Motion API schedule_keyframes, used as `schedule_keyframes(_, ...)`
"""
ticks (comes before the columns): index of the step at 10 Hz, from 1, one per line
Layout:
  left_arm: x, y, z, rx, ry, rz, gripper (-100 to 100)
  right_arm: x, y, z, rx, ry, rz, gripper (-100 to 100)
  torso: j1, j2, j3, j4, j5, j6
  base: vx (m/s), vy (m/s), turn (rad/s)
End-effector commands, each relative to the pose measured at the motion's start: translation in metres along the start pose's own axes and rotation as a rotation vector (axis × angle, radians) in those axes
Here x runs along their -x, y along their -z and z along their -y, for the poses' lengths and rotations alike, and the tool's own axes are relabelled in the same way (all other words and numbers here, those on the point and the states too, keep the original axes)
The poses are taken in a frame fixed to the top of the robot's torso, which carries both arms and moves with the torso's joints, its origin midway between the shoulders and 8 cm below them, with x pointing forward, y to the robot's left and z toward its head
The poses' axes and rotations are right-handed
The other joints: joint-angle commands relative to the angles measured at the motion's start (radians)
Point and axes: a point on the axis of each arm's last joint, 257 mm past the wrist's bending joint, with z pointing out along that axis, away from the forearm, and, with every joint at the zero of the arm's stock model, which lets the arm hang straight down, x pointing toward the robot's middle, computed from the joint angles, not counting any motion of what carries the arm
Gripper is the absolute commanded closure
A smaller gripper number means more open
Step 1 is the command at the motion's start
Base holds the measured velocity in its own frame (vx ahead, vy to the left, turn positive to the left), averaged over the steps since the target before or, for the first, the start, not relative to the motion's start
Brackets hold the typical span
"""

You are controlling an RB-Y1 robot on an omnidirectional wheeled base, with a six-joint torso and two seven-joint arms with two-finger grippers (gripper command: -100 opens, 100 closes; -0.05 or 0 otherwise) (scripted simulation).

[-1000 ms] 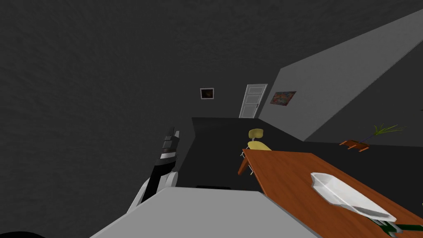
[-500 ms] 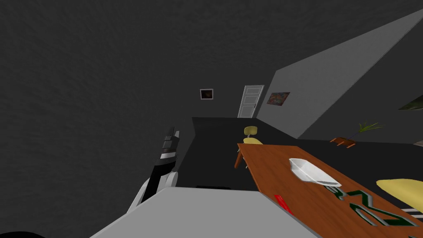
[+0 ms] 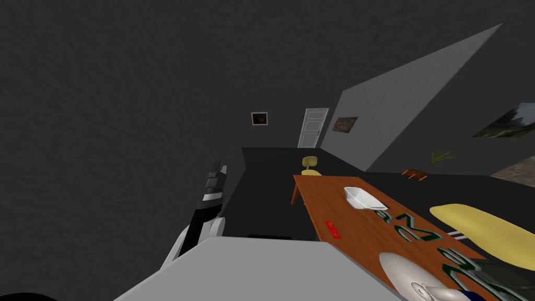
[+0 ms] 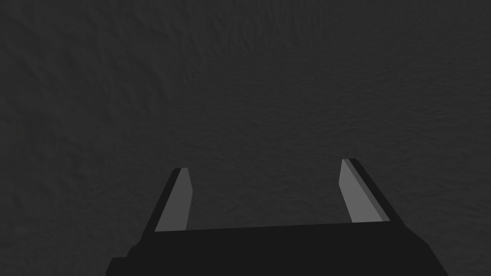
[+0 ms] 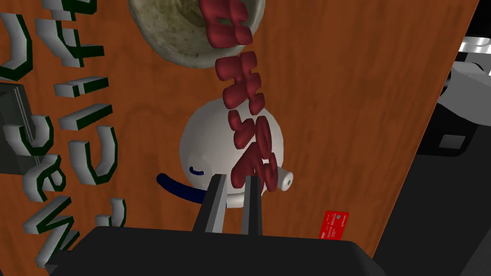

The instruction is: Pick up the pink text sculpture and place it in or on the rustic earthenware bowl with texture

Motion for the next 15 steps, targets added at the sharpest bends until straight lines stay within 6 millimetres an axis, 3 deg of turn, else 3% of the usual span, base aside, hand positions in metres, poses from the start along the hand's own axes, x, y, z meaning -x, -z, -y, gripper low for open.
schedule_keyframes(1,0.000,0.000,0.000,0.000,0.000,0.000,0,0.002,0.010,0.006,-0.015,-0.023,-0.007,100,0.000,0.000,0.000,0.000,0.000,0.000,-0.184,-0.158,-0.043)
schedule_keyframes(3,0.000,0.000,0.000,0.000,0.000,0.000,0,0.003,0.014,0.008,-0.019,-0.027,-0.010,100,-0.003,-0.001,-0.001,0.000,-0.001,0.000,-0.147,-0.142,-0.021)
schedule_keyframes(4,0.000,0.000,0.000,0.000,0.000,0.000,0,0.003,0.016,0.009,-0.023,-0.031,-0.012,-100,0.001,-0.006,-0.003,-0.001,-0.002,-0.001,-0.018,-0.018,-0.004)
schedule_keyframes(8,0.000,0.000,0.000,0.000,0.000,0.000,0,0.002,0.016,0.009,-0.023,-0.031,-0.012,-100,0.009,-0.016,-0.009,-0.004,0.000,-0.002,-0.002,-0.002,-0.001)
schedule_keyframes(9,0.000,0.000,0.000,0.000,0.000,0.000,0,0.002,0.016,0.009,-0.023,-0.031,-0.012,0,0.009,-0.016,-0.009,-0.004,0.000,-0.002,0.000,0.000,0.000)
schedule_keyframes(10,0.000,0.000,0.000,0.000,0.000,0.000,0,0.010,0.027,0.010,-0.023,-0.023,-0.013,-100,0.009,-0.016,-0.009,-0.004,0.000,-0.002,-0.007,0.001,-0.066)
schedule_keyframes(14,0.000,0.000,0.000,0.000,0.000,0.000,0,0.034,0.060,0.012,-0.023,-0.001,-0.016,-100,0.010,-0.015,-0.009,-0.004,0.000,-0.002,-0.016,0.002,-0.047)
schedule_keyframes(15,0.000,0.000,0.000,0.000,0.000,0.000,0,0.026,0.060,0.011,-0.020,-0.014,-0.027,-100,0.010,-0.015,-0.009,-0.004,0.000,-0.002,-0.011,0.001,-0.022)
